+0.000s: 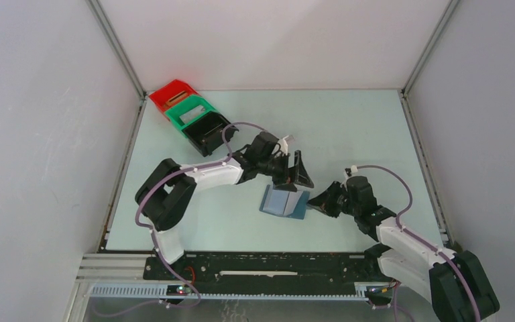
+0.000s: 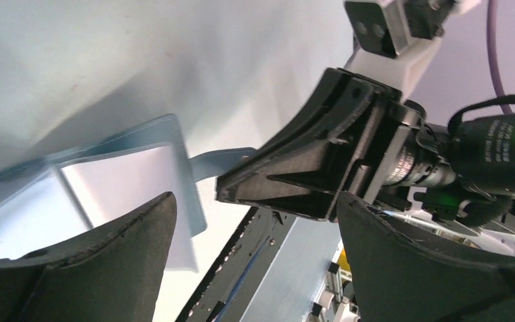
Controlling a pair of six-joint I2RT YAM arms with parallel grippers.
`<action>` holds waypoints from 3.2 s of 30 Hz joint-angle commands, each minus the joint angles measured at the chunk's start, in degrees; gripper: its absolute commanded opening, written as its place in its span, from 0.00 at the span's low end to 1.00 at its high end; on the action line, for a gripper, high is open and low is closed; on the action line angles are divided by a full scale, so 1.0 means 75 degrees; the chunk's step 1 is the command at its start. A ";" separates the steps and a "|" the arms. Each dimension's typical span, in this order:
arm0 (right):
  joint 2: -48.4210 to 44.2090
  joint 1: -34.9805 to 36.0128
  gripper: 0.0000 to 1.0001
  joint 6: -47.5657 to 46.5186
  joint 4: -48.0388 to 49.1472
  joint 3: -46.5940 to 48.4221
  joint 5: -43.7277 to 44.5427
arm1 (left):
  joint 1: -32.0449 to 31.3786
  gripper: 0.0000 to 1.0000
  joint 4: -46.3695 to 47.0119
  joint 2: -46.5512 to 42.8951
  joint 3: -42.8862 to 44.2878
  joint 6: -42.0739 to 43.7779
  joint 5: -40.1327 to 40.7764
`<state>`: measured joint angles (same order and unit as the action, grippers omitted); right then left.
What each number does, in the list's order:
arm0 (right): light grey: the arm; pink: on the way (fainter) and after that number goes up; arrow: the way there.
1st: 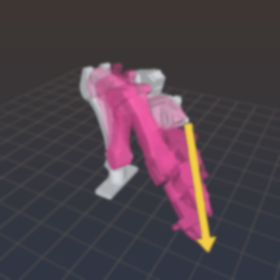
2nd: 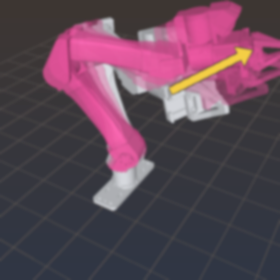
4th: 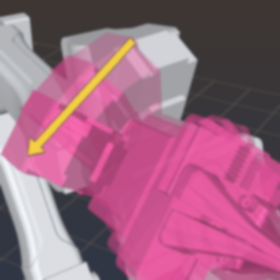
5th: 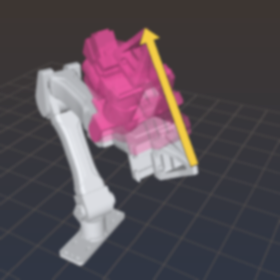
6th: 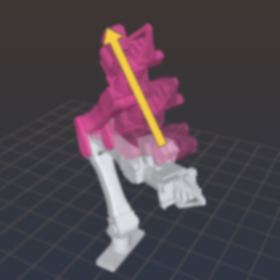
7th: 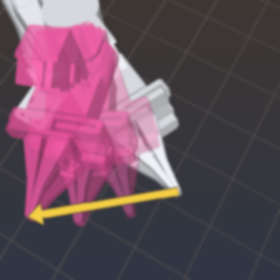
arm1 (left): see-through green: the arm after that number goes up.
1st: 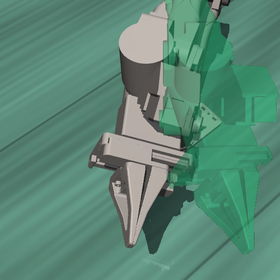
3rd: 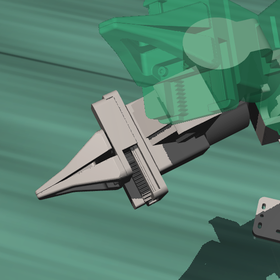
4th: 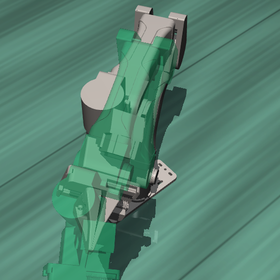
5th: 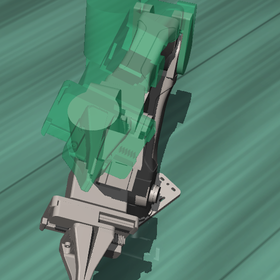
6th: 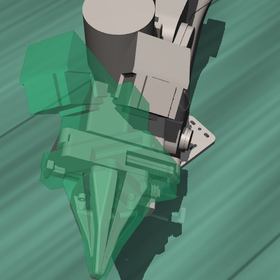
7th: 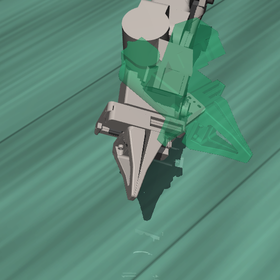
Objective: Take the credit cards out of the card holder
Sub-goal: Open the card holder at the center of the board.
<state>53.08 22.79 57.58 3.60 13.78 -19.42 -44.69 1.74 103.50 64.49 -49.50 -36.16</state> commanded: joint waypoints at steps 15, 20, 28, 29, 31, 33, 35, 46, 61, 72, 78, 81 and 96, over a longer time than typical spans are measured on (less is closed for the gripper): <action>0.0291 0.1078 0.19 -0.0027 0.0278 0.1175 0.0574 | 0.0840 0.94 -0.1293 -0.1691 -0.0978 0.0723 0.0691; 0.0923 0.1403 0.20 0.0011 0.0610 0.1483 0.0629 | 0.1038 0.94 -0.1623 -0.1972 -0.1203 0.0861 0.1006; 0.2606 0.1640 0.17 -0.0217 -0.0435 0.2617 0.1064 | 0.1224 0.94 -0.1811 -0.2163 -0.1421 0.0809 0.1059; 0.2698 0.1622 0.17 -0.0209 -0.0443 0.2607 0.1151 | 0.1224 0.94 -0.1812 -0.2145 -0.1442 0.0810 0.1057; 0.2804 0.1566 0.17 -0.0249 -0.0791 0.2557 0.1303 | 0.1218 0.94 -0.1808 -0.2102 -0.1461 0.0799 0.1047; 0.2818 0.1478 0.17 -0.0325 -0.1003 0.2498 0.1426 | 0.1185 0.94 -0.1754 -0.2029 -0.1485 0.0776 0.0978; 0.2742 0.1314 0.16 -0.0386 -0.1177 0.2338 0.1485 | 0.1110 0.93 -0.1732 -0.1933 -0.1434 0.0791 0.0900; 0.2487 0.0724 0.17 -0.0634 -0.0967 0.1401 0.1141 | 0.0819 0.93 -0.1687 -0.1315 -0.1047 0.0810 0.0782; 0.2793 0.0723 0.16 -0.0566 -0.0717 0.1365 0.1062 | 0.0623 0.93 -0.1614 -0.1140 -0.0780 0.0869 0.0444; 0.2673 0.0724 0.15 -0.0547 -0.0772 0.1317 0.1088 | 0.0371 0.93 -0.1669 -0.1091 -0.0552 0.0881 0.0580; 0.2646 0.0727 0.15 -0.0529 -0.0752 0.1280 0.1081 | 0.0371 0.96 -0.2507 -0.1479 -0.0501 0.1123 0.2128; 0.2667 0.0721 0.15 -0.0537 -0.0724 0.1280 0.1060 | 0.0379 0.97 -0.2553 -0.1473 -0.0530 0.1143 0.2243; 0.2638 0.0720 0.15 -0.0524 -0.0729 0.1280 0.1066 | 0.0311 0.96 -0.2296 -0.1245 -0.0441 0.1162 0.1537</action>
<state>73.47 28.27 54.17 -2.15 24.03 -12.12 -41.78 -17.26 94.98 57.58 -42.00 -22.24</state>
